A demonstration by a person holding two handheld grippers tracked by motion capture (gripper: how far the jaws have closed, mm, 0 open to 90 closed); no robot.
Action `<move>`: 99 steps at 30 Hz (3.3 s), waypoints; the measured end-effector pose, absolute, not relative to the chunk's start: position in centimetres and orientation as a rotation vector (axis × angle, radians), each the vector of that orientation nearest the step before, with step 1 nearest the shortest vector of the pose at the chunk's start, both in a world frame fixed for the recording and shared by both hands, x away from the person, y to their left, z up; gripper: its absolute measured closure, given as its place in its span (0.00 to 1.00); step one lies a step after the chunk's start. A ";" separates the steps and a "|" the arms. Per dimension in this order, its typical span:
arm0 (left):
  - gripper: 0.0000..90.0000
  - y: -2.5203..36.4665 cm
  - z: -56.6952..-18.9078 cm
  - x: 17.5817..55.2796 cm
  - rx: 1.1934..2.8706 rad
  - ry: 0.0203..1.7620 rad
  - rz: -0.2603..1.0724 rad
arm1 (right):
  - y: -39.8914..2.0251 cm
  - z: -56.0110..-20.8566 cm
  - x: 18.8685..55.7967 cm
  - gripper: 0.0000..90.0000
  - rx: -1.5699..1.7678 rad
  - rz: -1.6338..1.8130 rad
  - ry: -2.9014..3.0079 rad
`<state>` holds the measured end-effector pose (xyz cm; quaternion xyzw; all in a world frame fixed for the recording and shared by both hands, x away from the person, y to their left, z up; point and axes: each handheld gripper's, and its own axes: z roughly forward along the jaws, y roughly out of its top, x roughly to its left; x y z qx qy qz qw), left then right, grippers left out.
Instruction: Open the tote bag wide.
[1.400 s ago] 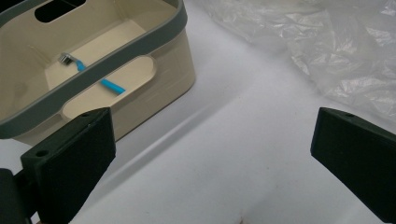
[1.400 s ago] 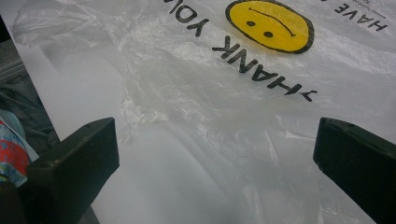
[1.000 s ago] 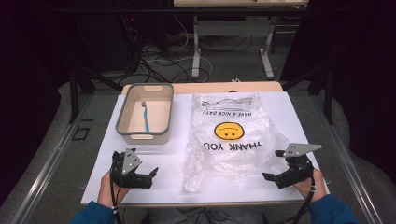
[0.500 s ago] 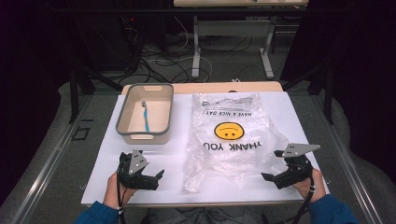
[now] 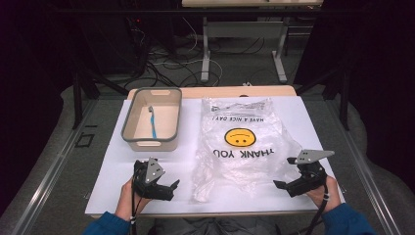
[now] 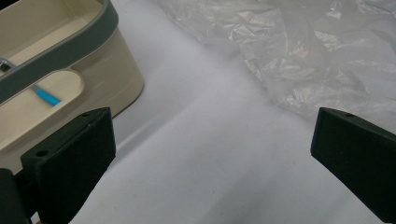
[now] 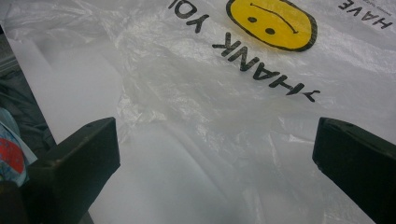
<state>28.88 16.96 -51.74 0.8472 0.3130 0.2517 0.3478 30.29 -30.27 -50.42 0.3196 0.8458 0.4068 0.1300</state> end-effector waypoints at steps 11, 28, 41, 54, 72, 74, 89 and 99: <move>0.00 14.7 -52.1 28.7 2.222 0.773 0.624 | -30.1 -50.9 30.9 0.00 0.955 1.146 2.479; 0.00 12.0 -52.2 28.9 2.250 0.729 0.565 | -30.0 -51.5 31.6 0.02 1.014 1.069 2.498; 0.01 10.2 -51.7 29.0 2.236 0.690 0.539 | -29.9 -52.1 32.1 0.05 1.058 1.013 2.497; 0.01 8.7 -51.6 28.5 2.258 0.648 0.504 | -29.9 -52.2 32.4 0.12 1.082 0.998 2.495; 0.48 7.8 -53.1 29.5 2.313 0.647 0.423 | -29.3 -53.1 32.6 0.34 1.109 0.917 2.520; 0.53 7.8 -53.1 29.5 2.312 0.643 0.420 | -29.3 -53.2 32.6 0.37 1.098 0.906 2.528; 0.80 8.2 -53.8 29.7 2.306 0.659 0.399 | -29.0 -53.5 32.5 0.67 1.115 0.853 2.544; 0.92 8.5 -53.7 29.9 2.316 0.662 0.383 | -28.9 -53.2 32.3 0.94 1.084 0.894 2.526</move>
